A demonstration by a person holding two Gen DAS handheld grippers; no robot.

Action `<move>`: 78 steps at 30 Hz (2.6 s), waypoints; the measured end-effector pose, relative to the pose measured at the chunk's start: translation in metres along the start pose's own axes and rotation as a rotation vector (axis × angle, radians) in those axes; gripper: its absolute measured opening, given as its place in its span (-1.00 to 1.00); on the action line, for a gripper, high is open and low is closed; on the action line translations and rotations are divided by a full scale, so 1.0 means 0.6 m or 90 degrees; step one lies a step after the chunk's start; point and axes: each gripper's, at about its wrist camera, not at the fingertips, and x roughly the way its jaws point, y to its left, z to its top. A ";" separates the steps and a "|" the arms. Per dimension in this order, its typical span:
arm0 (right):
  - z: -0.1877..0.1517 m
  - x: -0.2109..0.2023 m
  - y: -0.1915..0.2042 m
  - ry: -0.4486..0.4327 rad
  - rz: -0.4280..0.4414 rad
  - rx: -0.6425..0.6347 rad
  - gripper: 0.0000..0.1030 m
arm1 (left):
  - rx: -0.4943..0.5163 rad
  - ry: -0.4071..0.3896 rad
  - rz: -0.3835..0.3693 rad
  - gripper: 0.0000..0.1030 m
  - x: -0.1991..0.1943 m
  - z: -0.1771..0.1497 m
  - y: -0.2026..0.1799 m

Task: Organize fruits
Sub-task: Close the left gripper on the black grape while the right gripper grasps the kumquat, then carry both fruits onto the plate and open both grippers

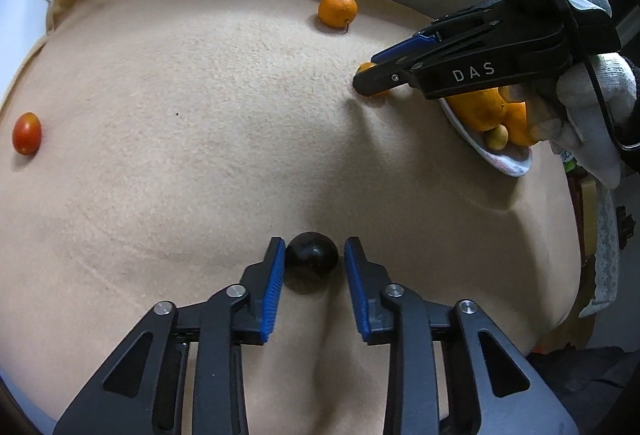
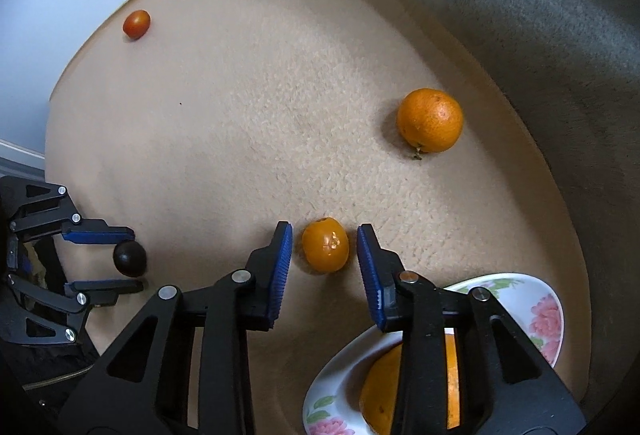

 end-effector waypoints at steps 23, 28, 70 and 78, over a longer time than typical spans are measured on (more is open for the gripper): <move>-0.015 -0.008 -0.020 -0.039 0.032 0.038 -0.57 | 0.004 -0.022 0.001 -0.54 -0.003 0.026 -0.006; -0.029 -0.035 -0.031 -0.066 0.040 0.061 -0.57 | 0.008 -0.034 -0.001 -0.54 -0.015 0.039 -0.010; -0.211 -0.200 -0.204 -0.213 0.014 0.278 -0.57 | 0.186 -0.067 -0.098 -0.54 -0.020 0.120 -0.224; -0.223 -0.186 -0.223 -0.212 0.022 0.287 -0.57 | 0.204 -0.063 -0.106 -0.54 -0.004 0.124 -0.251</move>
